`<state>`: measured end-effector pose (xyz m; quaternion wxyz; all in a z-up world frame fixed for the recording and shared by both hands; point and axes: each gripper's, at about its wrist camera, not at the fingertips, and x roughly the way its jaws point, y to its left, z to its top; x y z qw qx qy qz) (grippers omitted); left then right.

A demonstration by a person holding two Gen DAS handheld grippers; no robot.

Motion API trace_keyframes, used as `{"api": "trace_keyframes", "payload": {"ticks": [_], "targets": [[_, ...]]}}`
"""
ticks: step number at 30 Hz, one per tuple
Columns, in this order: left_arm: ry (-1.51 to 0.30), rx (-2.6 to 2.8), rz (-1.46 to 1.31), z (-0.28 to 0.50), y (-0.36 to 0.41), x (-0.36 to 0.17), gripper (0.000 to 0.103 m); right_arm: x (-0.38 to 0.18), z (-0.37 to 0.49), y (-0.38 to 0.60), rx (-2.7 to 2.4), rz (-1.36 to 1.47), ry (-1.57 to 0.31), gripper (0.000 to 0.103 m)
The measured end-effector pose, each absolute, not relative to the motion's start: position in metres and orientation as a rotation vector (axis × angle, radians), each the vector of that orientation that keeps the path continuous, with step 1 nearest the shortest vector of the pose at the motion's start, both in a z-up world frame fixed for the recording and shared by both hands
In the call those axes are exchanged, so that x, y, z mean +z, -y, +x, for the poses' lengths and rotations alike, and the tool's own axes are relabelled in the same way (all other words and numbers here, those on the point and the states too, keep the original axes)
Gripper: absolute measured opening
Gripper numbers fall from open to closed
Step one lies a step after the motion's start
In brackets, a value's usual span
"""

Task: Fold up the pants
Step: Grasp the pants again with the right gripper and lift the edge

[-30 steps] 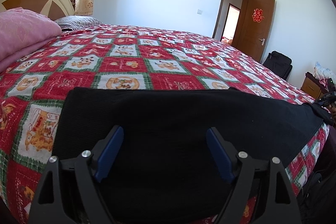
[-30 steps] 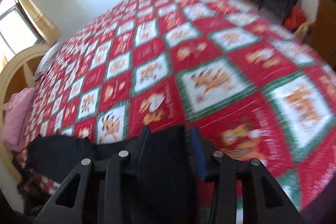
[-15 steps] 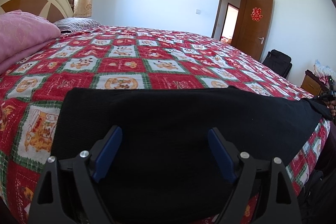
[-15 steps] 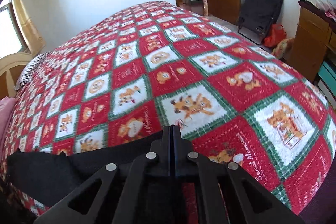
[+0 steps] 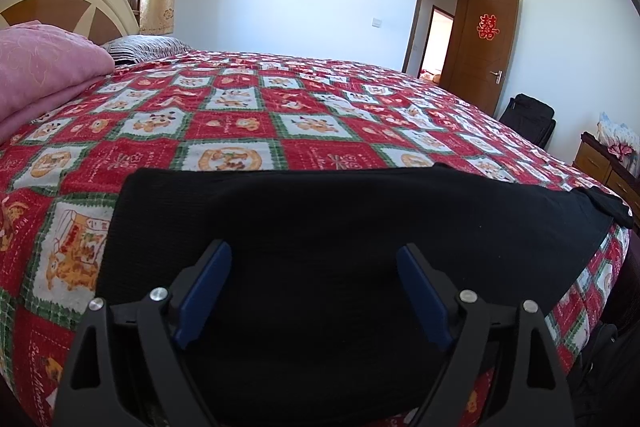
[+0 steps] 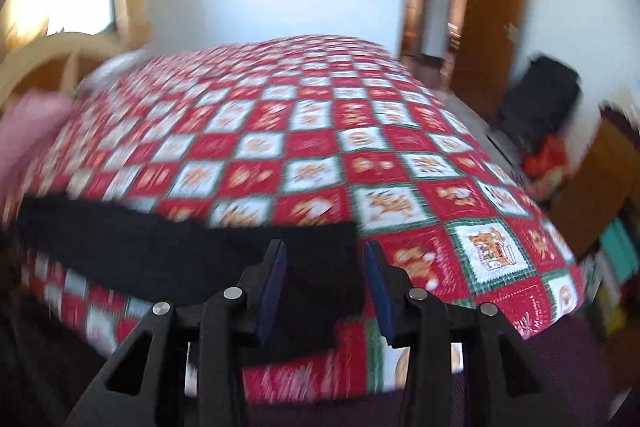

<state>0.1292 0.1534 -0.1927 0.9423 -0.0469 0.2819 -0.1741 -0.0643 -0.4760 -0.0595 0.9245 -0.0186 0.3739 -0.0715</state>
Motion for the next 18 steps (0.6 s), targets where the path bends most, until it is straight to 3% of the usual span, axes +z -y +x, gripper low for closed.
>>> {"api": "trace_keyframes", "payload": {"ticks": [6, 12, 14, 15, 16, 18], "targets": [[-0.576, -0.356, -0.095, 0.129, -0.153, -0.193, 0.089, -0.096, -0.100, 0.411, -0.016, -0.241, -0.862, 0.050], [-0.575, -0.357, -0.096, 0.129, -0.153, -0.192, 0.089, -0.134, -0.083, 0.388, -0.056, -0.406, -0.892, 0.050], [-0.576, -0.359, -0.097, 0.129, -0.153, -0.193, 0.089, -0.141, -0.073, 0.393, -0.054, -0.395, -0.920, 0.039], [-0.575, -0.358, -0.097, 0.129, -0.153, -0.193, 0.089, -0.142, -0.070, 0.395, -0.052, -0.393, -0.928, 0.020], [-0.575, -0.357, -0.095, 0.129, -0.153, -0.193, 0.089, -0.140, -0.068, 0.398, -0.060, -0.394, -0.923, 0.012], [-0.575, -0.358, -0.092, 0.129, -0.153, -0.193, 0.090, -0.127, -0.066, 0.406, -0.078, -0.339, -0.897, 0.008]]}}
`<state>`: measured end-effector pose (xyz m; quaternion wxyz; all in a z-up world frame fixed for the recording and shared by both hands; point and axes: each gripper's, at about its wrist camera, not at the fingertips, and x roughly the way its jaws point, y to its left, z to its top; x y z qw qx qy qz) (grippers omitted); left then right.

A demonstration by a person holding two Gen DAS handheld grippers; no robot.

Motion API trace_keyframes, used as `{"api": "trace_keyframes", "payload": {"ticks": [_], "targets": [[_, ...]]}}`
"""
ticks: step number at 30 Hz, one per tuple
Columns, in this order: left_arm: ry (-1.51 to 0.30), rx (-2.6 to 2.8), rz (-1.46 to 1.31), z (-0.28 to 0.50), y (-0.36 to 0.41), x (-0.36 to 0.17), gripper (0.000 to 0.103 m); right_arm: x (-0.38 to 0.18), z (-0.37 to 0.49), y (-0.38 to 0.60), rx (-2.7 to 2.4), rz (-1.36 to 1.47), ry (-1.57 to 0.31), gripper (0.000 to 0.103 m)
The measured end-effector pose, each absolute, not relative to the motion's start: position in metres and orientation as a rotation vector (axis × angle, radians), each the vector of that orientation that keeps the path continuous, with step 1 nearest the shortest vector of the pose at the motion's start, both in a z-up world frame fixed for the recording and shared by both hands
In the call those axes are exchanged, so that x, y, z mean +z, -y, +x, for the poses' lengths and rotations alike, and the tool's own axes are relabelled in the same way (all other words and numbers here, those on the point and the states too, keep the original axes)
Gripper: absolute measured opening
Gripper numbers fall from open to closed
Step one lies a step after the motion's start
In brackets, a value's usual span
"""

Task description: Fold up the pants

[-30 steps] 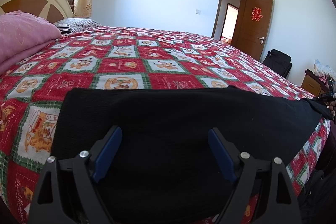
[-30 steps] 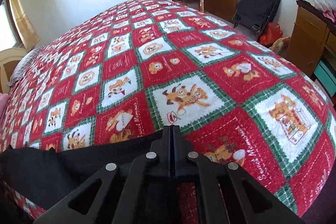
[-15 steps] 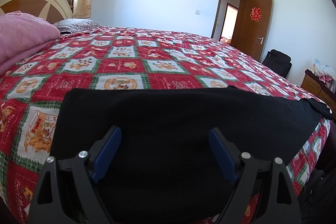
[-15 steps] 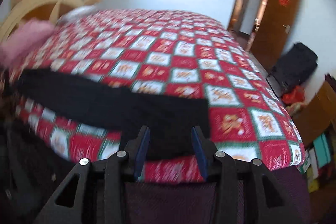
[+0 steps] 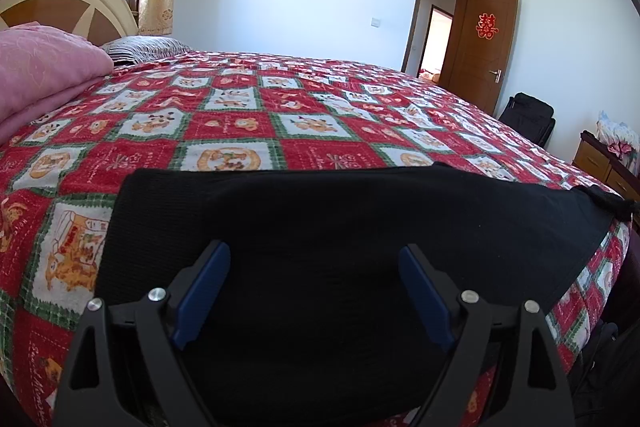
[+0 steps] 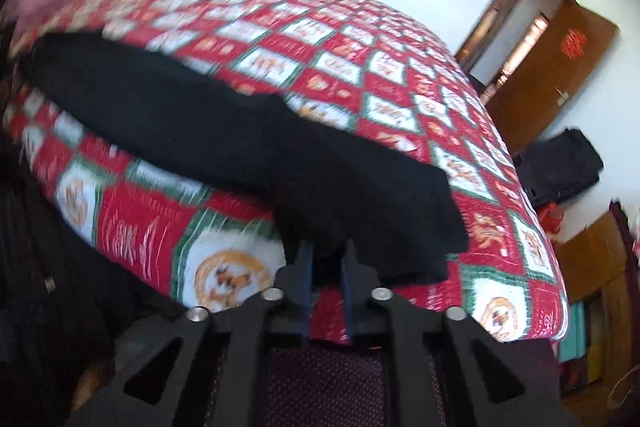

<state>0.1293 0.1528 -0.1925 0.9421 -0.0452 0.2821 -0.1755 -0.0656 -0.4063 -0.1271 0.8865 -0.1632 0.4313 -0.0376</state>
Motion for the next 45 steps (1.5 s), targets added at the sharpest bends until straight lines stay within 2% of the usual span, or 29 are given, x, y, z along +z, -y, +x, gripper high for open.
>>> {"api": "trace_keyframes", "payload": {"ticks": [8, 15, 20, 21, 22, 23, 24, 25, 33, 35, 38, 39, 42, 43, 45], "targets": [[-0.575, -0.358, -0.088, 0.130, -0.153, -0.192, 0.090, -0.078, -0.034, 0.456, -0.227, -0.184, -0.788, 0.008], [-0.574, -0.358, -0.085, 0.129, -0.153, -0.192, 0.091, -0.107, 0.024, 0.517, -0.460, -0.161, -0.867, 0.008], [-0.573, -0.357, -0.085, 0.129, -0.153, -0.192, 0.091, -0.116, 0.016, 0.549, -0.599, -0.053, -0.868, 0.010], [-0.574, -0.358, -0.084, 0.129, -0.153, -0.192, 0.092, -0.111, 0.006, 0.548, -0.567, 0.002, -0.845, 0.015], [-0.574, -0.358, -0.079, 0.129, -0.152, -0.192, 0.092, -0.107, -0.002, 0.545, -0.532, 0.034, -0.830, 0.033], [-0.573, -0.356, -0.074, 0.129, -0.152, -0.193, 0.092, -0.103, -0.011, 0.539, -0.490, 0.065, -0.815, 0.044], [-0.573, -0.356, -0.072, 0.129, -0.152, -0.193, 0.093, -0.099, -0.020, 0.532, -0.448, 0.097, -0.802, 0.059], [-0.573, -0.356, -0.071, 0.129, -0.152, -0.193, 0.093, -0.099, -0.023, 0.531, -0.416, 0.131, -0.802, 0.061], [-0.569, -0.356, -0.073, 0.128, -0.151, -0.194, 0.093, -0.125, -0.029, 0.553, -0.324, 0.511, -0.850, 0.061], [-0.568, -0.357, -0.073, 0.128, -0.151, -0.194, 0.093, -0.129, -0.029, 0.545, -0.332, 0.492, -0.841, 0.060], [-0.568, -0.358, -0.077, 0.128, -0.151, -0.194, 0.093, -0.131, -0.027, 0.537, -0.346, 0.465, -0.848, 0.049], [-0.568, -0.357, -0.075, 0.128, -0.151, -0.194, 0.093, -0.131, -0.027, 0.536, -0.341, 0.474, -0.847, 0.041], [-0.569, -0.353, -0.068, 0.128, -0.150, -0.194, 0.094, -0.137, -0.027, 0.541, -0.316, 0.538, -0.835, 0.034], [-0.569, -0.352, -0.065, 0.128, -0.150, -0.194, 0.094, -0.138, -0.027, 0.543, -0.320, 0.542, -0.829, 0.025], [-0.574, -0.347, -0.061, 0.129, -0.149, -0.194, 0.094, -0.140, -0.028, 0.545, -0.324, 0.562, -0.809, 0.019]]}}
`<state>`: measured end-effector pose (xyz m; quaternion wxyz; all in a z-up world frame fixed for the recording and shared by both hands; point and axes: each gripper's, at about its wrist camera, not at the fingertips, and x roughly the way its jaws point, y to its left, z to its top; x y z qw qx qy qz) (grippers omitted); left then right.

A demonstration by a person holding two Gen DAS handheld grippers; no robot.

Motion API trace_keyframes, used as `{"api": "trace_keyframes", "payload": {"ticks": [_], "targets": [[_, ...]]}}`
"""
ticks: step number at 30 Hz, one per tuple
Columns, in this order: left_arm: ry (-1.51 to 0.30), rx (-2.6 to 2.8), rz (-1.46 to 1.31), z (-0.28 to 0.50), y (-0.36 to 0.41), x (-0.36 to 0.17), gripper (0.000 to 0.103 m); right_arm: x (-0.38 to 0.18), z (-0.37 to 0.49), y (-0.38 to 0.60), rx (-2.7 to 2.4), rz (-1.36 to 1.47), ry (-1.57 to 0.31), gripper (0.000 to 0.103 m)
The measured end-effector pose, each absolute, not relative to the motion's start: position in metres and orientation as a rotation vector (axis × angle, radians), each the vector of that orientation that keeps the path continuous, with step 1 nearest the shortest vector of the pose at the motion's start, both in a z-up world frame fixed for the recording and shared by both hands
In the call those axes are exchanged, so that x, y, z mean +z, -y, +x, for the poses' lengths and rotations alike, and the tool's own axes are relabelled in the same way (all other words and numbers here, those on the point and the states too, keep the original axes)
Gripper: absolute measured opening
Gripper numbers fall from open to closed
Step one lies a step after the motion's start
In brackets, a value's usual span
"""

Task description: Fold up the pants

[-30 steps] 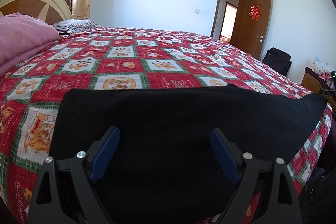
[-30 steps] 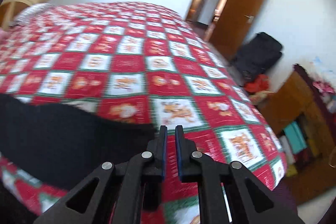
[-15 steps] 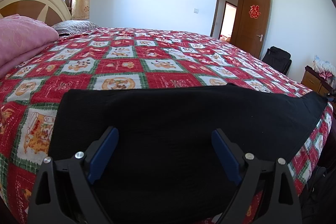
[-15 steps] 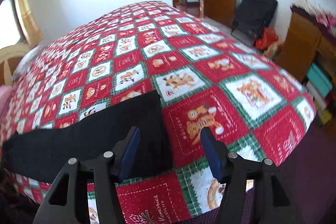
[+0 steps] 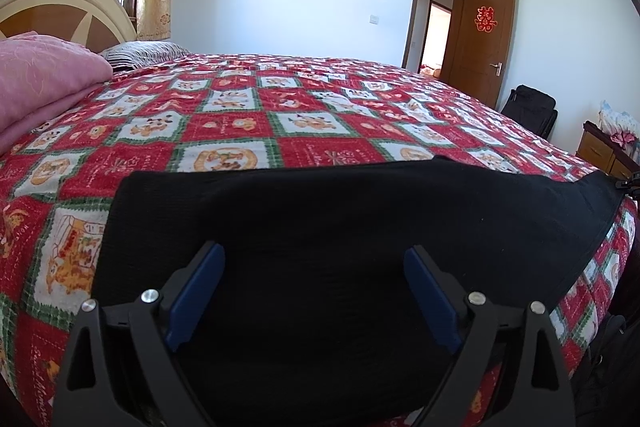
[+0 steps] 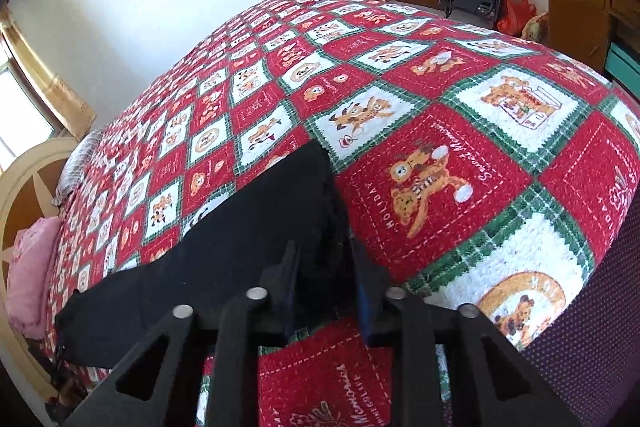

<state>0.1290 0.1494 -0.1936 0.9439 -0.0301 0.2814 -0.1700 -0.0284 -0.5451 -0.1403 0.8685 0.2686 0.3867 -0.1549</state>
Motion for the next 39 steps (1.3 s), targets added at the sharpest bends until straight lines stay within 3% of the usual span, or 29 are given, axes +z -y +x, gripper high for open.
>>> {"api": "trace_keyframes", "payload": {"ticks": [12, 22, 39], "targets": [[-0.628, -0.271, -0.034, 0.133, -0.137, -0.192, 0.102, -0.087, -0.011, 0.474, -0.250, 0.392, -0.669, 0.015], [-0.636, -0.262, -0.049, 0.134, -0.137, -0.191, 0.103, -0.053, 0.024, 0.385, -0.085, 0.258, -0.612, 0.015], [-0.625, -0.251, -0.035, 0.134, -0.136, -0.191, 0.103, -0.103, 0.073, 0.239, 0.201, 0.133, -0.713, 0.015]]}}
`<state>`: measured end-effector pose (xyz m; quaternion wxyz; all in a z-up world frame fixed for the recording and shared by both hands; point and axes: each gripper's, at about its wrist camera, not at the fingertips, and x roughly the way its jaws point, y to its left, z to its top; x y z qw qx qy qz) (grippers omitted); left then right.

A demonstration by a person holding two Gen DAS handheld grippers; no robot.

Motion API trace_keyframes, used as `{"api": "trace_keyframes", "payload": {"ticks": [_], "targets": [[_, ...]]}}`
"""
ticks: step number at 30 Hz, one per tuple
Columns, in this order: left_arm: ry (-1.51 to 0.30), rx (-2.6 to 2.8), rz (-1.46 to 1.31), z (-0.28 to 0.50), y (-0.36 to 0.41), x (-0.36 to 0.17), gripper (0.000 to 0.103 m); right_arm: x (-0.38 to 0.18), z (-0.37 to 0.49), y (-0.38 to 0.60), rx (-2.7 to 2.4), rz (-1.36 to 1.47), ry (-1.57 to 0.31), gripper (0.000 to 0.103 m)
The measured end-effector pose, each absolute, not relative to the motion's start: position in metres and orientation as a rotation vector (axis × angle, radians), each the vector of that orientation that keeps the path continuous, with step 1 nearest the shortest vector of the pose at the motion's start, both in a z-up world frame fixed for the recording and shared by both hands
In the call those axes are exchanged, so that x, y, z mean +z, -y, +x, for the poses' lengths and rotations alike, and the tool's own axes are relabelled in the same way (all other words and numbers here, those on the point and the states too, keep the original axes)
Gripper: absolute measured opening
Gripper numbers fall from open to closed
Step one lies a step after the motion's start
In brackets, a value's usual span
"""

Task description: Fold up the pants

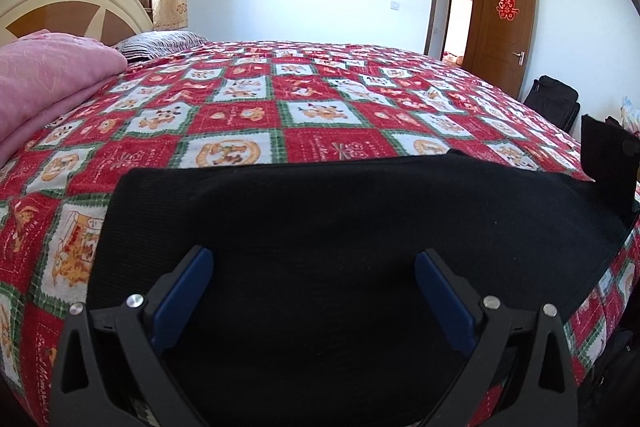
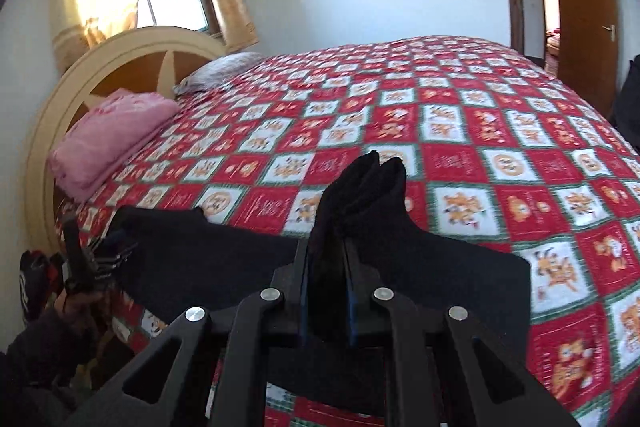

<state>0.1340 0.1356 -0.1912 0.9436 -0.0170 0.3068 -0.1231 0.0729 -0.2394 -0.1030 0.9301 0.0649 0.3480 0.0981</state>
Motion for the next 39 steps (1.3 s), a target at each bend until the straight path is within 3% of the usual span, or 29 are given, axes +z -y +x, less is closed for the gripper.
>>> {"api": "trace_keyframes", "payload": {"ticks": [10, 17, 18, 21, 24, 26, 28, 31, 35, 37, 39], "targets": [[-0.572, -0.240, -0.105, 0.127, -0.139, -0.166, 0.103, -0.152, 0.079, 0.194, 0.259, 0.014, -0.804, 0.015], [-0.565, -0.379, -0.085, 0.123, -0.099, -0.139, 0.103, -0.185, 0.086, 0.182, 0.308, -0.039, -0.924, 0.018], [-0.575, -0.418, -0.095, 0.125, -0.089, -0.136, 0.103, -0.189, 0.087, 0.181, 0.316, -0.048, -0.938, 0.021], [-0.591, -0.515, -0.126, 0.130, -0.062, -0.129, 0.103, -0.180, 0.081, 0.181, 0.380, -0.036, -0.946, 0.048], [-0.629, -0.615, -0.175, 0.137, -0.028, -0.125, 0.102, -0.155, 0.069, 0.199, 0.392, -0.012, -0.886, 0.050], [-0.674, -0.678, -0.204, 0.141, -0.003, -0.124, 0.096, -0.137, 0.061, 0.222, 0.345, 0.004, -0.832, 0.051], [-0.738, -0.735, -0.195, 0.147, 0.029, -0.127, 0.080, -0.125, 0.057, 0.251, 0.300, 0.065, -0.782, 0.051], [-0.821, -0.779, -0.159, 0.152, 0.067, -0.133, 0.066, -0.118, 0.054, 0.300, 0.178, 0.191, -0.686, 0.053], [-0.910, -0.787, -0.114, 0.159, 0.106, -0.141, 0.061, -0.131, 0.057, 0.348, 0.073, 0.351, -0.667, 0.055], [-0.938, -0.759, -0.063, 0.162, 0.122, -0.148, 0.049, -0.141, 0.056, 0.359, 0.039, 0.384, -0.648, 0.056], [-0.976, -0.746, -0.077, 0.163, 0.128, -0.154, 0.046, -0.150, 0.056, 0.363, 0.021, 0.392, -0.644, 0.056]]}}
